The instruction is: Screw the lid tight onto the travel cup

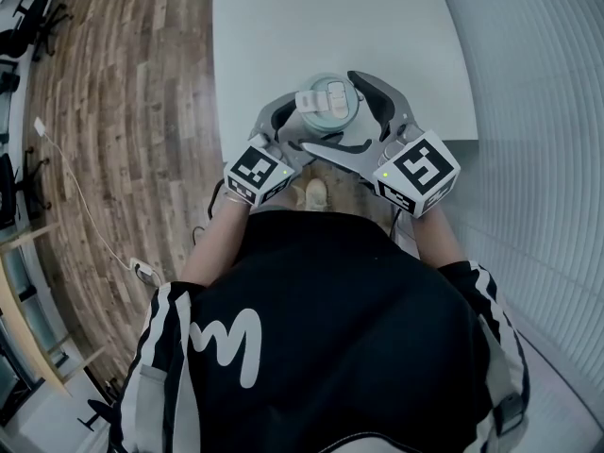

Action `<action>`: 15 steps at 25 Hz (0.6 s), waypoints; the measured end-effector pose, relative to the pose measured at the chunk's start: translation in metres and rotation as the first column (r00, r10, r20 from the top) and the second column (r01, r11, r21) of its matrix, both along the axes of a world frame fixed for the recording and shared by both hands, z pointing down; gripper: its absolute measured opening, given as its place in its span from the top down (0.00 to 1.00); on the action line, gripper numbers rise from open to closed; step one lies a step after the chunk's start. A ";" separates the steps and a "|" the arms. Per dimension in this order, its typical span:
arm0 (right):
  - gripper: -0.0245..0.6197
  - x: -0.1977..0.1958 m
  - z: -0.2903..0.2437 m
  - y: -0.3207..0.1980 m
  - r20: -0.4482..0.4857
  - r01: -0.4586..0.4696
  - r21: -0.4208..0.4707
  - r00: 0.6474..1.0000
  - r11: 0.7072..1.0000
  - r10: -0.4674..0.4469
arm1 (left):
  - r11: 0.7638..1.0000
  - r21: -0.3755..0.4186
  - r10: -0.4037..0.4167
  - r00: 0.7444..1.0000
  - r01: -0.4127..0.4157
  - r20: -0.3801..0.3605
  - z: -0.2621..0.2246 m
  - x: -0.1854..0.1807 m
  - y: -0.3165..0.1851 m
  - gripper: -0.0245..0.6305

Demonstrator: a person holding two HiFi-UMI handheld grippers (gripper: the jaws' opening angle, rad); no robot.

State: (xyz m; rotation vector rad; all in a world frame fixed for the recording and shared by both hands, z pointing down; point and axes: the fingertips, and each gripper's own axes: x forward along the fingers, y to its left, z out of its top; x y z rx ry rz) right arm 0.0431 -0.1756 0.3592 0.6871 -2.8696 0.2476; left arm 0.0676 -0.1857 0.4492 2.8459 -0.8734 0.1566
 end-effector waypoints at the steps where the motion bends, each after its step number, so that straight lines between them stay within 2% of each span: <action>1: 0.15 -0.001 -0.003 0.000 0.006 0.047 0.035 0.999 0.998 -0.047 | 1.000 -0.005 0.003 1.000 -0.003 0.000 0.000 0.001 0.001 0.37; 3: 0.15 -0.005 -0.013 0.002 0.016 0.161 0.105 0.986 0.981 -0.164 | 1.000 -0.012 0.009 1.000 -0.009 -0.001 0.000 0.001 0.004 0.37; 5: 0.15 -0.013 -0.019 0.006 0.003 0.300 0.136 0.953 0.944 -0.303 | 1.000 -0.011 0.011 1.000 -0.011 -0.001 0.001 0.001 0.004 0.37; 8: 0.15 -0.024 -0.009 0.007 -0.064 0.509 0.153 0.861 0.847 -0.505 | 1.000 -0.012 0.014 1.000 -0.014 0.001 0.001 0.001 0.005 0.37; 10: 0.15 -0.030 -0.005 0.007 -0.062 0.582 0.124 0.813 0.804 -0.579 | 1.000 -0.014 0.016 1.000 -0.016 0.003 0.000 0.001 0.004 0.37; 12: 0.21 -0.033 -0.005 0.009 -0.032 0.611 0.099 0.791 0.786 -0.611 | 1.000 -0.015 0.017 1.000 -0.017 0.001 -0.002 0.002 0.003 0.37; 15: 0.23 -0.032 -0.009 0.007 0.016 0.588 0.106 0.805 0.802 -0.593 | 1.000 -0.007 0.013 1.000 -0.013 0.002 -0.004 0.002 0.000 0.37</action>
